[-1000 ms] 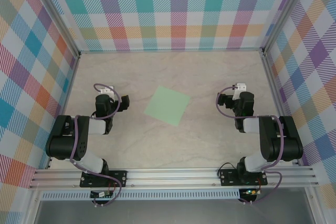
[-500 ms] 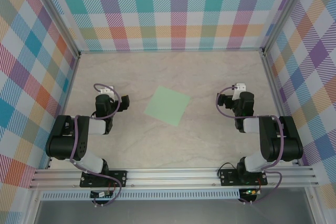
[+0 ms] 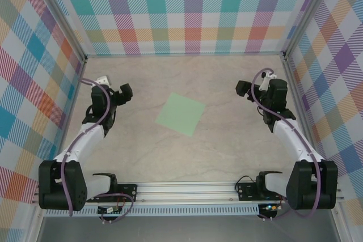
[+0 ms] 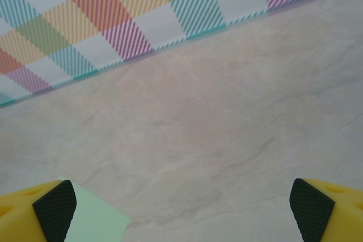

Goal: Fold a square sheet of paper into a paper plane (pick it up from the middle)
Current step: Move the square sheet of paper to the center of the table.

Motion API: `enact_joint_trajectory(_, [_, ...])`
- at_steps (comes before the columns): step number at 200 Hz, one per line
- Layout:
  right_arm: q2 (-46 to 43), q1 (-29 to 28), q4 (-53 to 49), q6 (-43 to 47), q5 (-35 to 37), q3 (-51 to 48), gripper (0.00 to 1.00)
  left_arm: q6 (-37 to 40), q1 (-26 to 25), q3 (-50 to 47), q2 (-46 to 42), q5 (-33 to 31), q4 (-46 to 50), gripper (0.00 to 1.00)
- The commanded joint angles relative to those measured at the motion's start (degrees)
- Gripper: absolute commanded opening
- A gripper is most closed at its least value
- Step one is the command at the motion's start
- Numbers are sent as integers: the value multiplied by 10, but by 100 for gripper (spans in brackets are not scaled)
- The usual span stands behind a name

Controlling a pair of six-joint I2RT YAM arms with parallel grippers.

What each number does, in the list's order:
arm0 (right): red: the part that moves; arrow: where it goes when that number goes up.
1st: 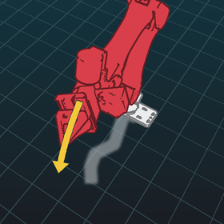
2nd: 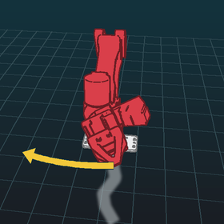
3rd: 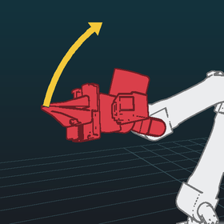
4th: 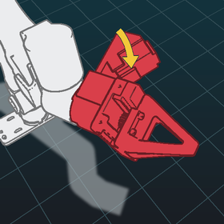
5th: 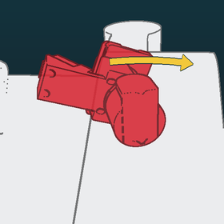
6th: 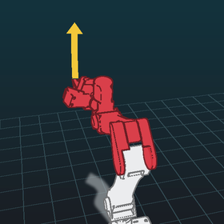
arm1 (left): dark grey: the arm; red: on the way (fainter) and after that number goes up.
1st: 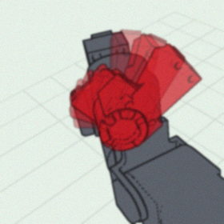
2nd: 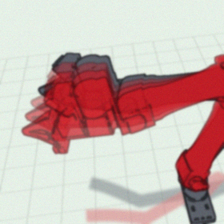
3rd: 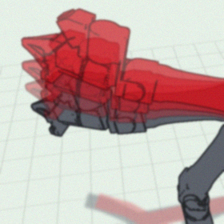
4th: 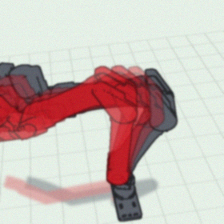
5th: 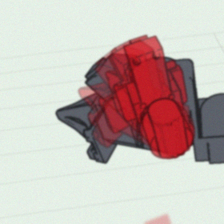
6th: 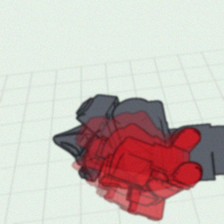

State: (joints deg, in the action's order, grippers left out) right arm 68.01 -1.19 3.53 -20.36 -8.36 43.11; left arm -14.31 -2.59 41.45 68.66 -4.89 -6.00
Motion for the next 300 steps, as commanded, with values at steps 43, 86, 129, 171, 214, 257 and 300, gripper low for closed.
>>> enact_joint_trajectory(43, [102, -180, -240, -97, 91, 116, 100, -114, -4, 141, -17, 70, 334, 100])
enact_joint_trajectory(86, [285, -309, -315, -72, 181, 250, 100, -89, -4, 151, -33, 68, 367, 100])
enact_joint_trajectory(129, [461, -386, -398, -55, 272, 436, 100, -86, -4, 138, -34, 47, 365, 100])
enact_joint_trajectory(171, [558, -400, -434, -88, 274, 526, 100, -83, -4, 136, -23, 45, 363, 100])
enact_joint_trajectory(214, [597, -400, -493, -106, 303, 547, 100, -83, -4, 136, -16, 47, 363, 100])
enact_joint_trajectory(257, [567, -398, -525, -148, 345, 481, 100, -85, -4, 136, -9, 51, 367, 100])
enact_joint_trajectory(300, [475, -388, -531, -211, 376, 349, 100, -86, -4, 136, -4, 58, 368, 100])
